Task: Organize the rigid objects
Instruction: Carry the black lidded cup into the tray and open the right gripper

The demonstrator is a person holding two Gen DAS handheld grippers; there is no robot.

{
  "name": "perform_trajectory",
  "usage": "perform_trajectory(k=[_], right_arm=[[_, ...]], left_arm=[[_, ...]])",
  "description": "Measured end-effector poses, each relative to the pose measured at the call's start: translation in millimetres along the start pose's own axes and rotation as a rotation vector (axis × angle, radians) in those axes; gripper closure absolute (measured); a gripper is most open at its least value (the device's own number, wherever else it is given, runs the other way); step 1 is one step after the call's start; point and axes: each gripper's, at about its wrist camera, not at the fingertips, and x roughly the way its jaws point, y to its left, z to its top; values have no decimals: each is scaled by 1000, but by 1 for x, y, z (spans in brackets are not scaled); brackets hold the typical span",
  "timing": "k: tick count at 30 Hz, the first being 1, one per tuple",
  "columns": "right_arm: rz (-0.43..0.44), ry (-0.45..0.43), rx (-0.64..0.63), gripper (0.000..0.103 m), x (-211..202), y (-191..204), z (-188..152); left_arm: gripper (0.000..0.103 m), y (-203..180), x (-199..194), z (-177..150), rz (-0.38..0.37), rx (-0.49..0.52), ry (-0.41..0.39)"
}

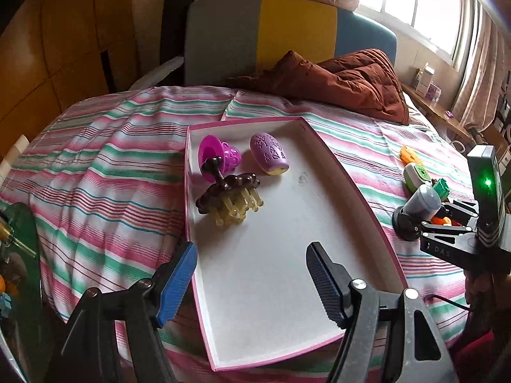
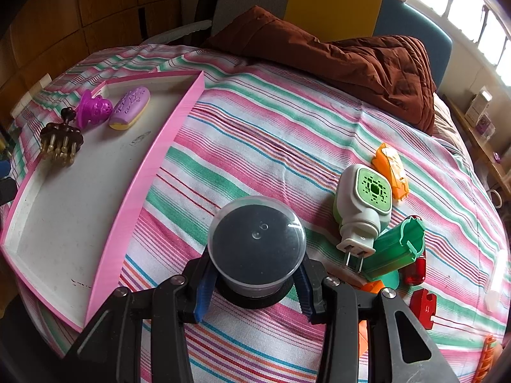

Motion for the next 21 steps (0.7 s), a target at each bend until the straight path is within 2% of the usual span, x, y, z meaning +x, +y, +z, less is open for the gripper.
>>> perform_trajectory(k=[15, 21], right_arm=[[-16, -9, 26, 59, -1, -3, 0], [-28, -37, 58, 59, -7, -11, 1]], left_arm=[[31, -1, -2, -7, -24, 7, 10], [31, -1, -3, -9, -35, 9, 17]])
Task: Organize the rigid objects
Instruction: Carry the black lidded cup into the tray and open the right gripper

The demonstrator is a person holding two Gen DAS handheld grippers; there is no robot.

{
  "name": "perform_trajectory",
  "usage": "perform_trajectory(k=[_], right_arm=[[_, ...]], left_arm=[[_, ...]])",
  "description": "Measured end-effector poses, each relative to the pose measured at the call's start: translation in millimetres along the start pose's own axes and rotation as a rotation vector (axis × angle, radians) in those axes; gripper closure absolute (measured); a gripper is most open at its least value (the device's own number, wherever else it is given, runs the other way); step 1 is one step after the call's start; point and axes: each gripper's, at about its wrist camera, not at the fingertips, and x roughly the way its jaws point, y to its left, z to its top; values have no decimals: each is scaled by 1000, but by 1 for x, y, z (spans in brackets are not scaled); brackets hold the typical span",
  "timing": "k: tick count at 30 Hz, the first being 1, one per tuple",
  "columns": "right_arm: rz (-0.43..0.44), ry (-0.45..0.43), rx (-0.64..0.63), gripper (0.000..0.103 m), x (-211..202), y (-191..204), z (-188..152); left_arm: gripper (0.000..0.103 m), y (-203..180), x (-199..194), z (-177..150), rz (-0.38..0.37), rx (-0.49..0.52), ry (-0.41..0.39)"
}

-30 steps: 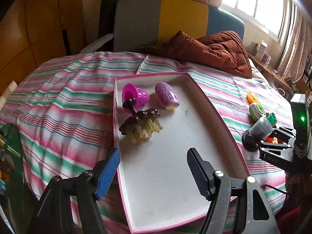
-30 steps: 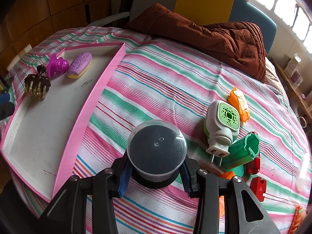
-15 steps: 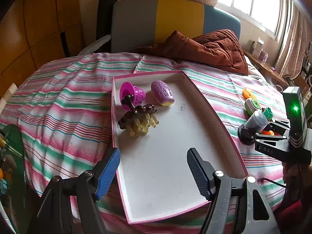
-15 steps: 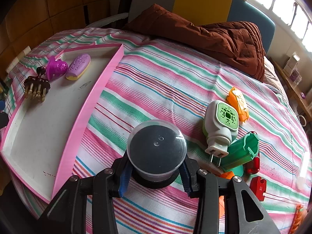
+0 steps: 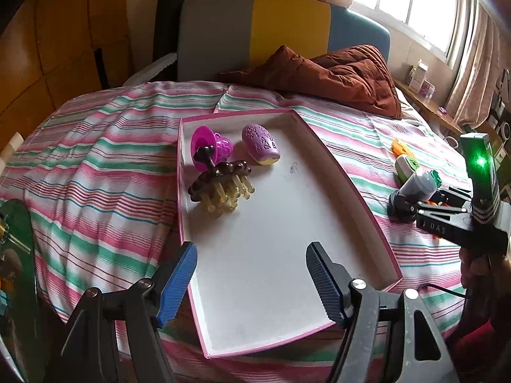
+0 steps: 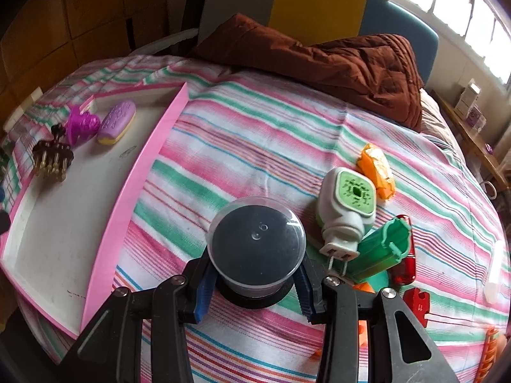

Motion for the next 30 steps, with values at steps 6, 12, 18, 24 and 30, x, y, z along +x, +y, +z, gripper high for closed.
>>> perform_trajectory(k=[6, 12, 18, 24, 30], right_arm=[[14, -42, 52, 59, -14, -5, 7], [75, -114, 24, 59, -42, 22, 30], [185, -113, -129, 59, -48, 83, 58], [243, 40, -242, 59, -3, 144, 82], [183, 91, -237, 59, 40, 170, 98]], left_arm=[[31, -1, -4, 0, 9, 19, -12], [32, 7, -5, 0, -1, 0, -13], [32, 22, -8, -3, 2, -44, -16], [32, 37, -8, -4, 4, -85, -18], [32, 51, -8, -4, 11, -124, -22]])
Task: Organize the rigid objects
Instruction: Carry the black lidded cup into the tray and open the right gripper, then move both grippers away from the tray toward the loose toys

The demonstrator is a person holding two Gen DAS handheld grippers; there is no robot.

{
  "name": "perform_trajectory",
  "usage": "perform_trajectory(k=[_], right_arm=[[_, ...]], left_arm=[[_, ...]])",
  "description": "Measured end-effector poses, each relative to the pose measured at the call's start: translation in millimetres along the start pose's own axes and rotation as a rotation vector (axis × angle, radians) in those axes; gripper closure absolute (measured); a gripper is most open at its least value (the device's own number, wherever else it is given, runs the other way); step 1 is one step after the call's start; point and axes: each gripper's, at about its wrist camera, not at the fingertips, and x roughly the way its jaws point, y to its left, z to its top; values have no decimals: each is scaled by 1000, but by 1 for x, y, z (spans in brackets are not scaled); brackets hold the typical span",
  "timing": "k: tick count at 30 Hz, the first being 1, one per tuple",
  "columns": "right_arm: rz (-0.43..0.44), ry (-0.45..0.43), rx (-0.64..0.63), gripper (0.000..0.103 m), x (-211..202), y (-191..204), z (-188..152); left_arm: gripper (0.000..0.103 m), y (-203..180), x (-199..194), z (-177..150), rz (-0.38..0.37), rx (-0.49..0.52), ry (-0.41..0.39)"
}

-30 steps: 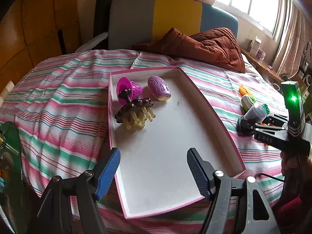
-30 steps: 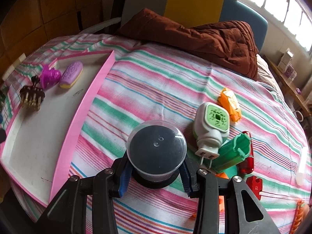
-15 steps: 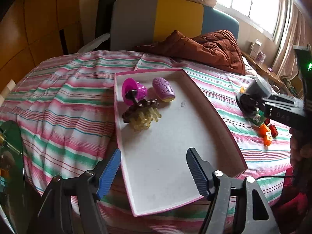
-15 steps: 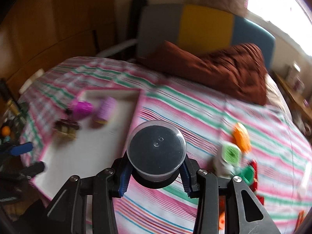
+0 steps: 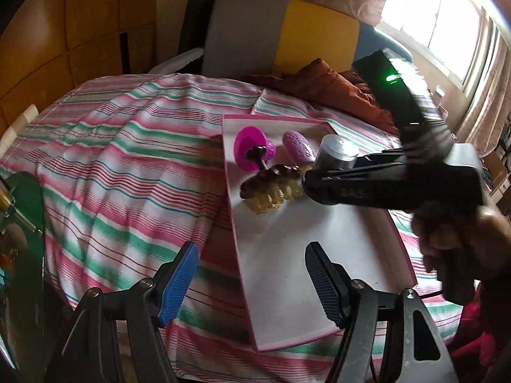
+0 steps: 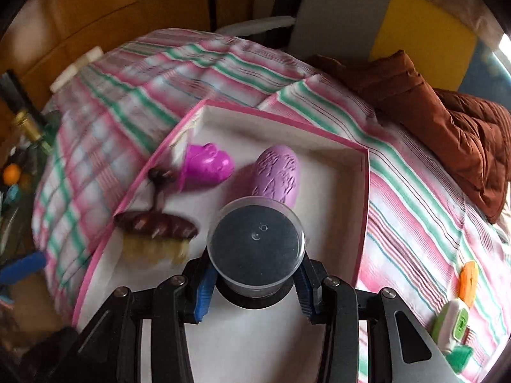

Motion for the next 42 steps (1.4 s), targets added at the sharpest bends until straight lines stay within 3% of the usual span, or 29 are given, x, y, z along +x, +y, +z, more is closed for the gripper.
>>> perform_trajectory(k=[6, 8, 10, 16, 27, 42], right_arm=[[-47, -8, 50, 58, 8, -8, -1], [-44, -23, 60, 53, 5, -9, -4], [-35, -46, 79, 47, -1, -12, -6], [-20, -116, 101, 41, -24, -17, -8], [-48, -233, 129, 36, -75, -25, -32], [-202, -336, 281, 29, -142, -105, -95]], left_arm=[[32, 3, -3, 2, 24, -1, -17], [32, 3, -3, 1, 22, -2, -19], [32, 3, -4, 1, 22, -4, -19], [32, -1, -6, 0, 23, 2, -17], [32, -12, -11, -2, 35, 41, -27], [32, -30, -12, -6, 28, 91, -22]])
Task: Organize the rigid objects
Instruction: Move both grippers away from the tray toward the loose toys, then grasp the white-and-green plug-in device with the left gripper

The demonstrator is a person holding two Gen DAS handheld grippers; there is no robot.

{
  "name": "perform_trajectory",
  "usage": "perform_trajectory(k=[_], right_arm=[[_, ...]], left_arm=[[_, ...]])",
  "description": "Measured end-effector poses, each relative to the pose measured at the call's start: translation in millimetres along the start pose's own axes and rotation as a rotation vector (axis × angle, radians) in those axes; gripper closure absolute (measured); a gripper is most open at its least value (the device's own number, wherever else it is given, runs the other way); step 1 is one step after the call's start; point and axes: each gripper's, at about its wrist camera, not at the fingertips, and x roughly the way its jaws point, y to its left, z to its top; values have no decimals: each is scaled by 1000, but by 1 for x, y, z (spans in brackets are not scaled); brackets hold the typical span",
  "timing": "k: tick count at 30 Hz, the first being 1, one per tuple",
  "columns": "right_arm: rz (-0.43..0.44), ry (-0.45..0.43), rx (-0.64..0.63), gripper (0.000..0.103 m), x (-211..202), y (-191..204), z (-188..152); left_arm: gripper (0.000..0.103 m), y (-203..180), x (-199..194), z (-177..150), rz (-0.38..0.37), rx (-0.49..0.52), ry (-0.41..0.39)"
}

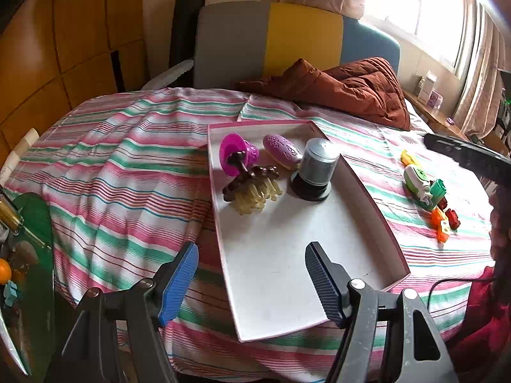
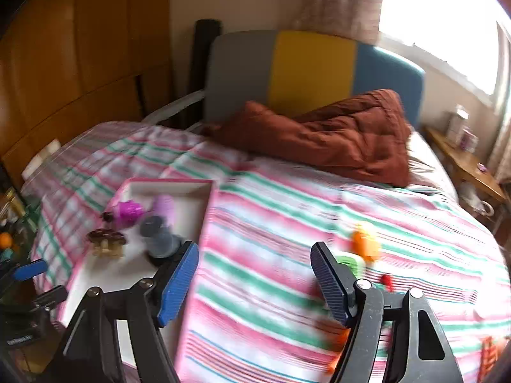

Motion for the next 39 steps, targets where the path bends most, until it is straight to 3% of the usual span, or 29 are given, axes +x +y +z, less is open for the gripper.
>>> perform_trajectory(k=[8, 12, 14, 20, 27, 30, 39], right_arm=[[-194, -50, 174, 24, -15, -94, -18], [-304, -65, 329, 24, -14, -148, -44], [-348, -24, 420, 24, -12, -171, -52], [-304, -17, 598, 21, -16, -206, -61], [-295, -8, 647, 16, -19, -209, -67], [-292, -2, 677, 16, -19, -215, -69], [-287, -1, 749, 15, -22, -227, -75]], left_arm=[[32, -8, -2, 5, -27, -11, -10], [32, -21, -5, 8, -20, 33, -26], [32, -30, -4, 9, -11, 64, -23], [32, -55, 2, 12, -33, 111, -14], [32, -81, 9, 17, -77, 162, 4], [41, -92, 12, 21, -108, 175, 14], [41, -127, 24, 18, -160, 241, 57]])
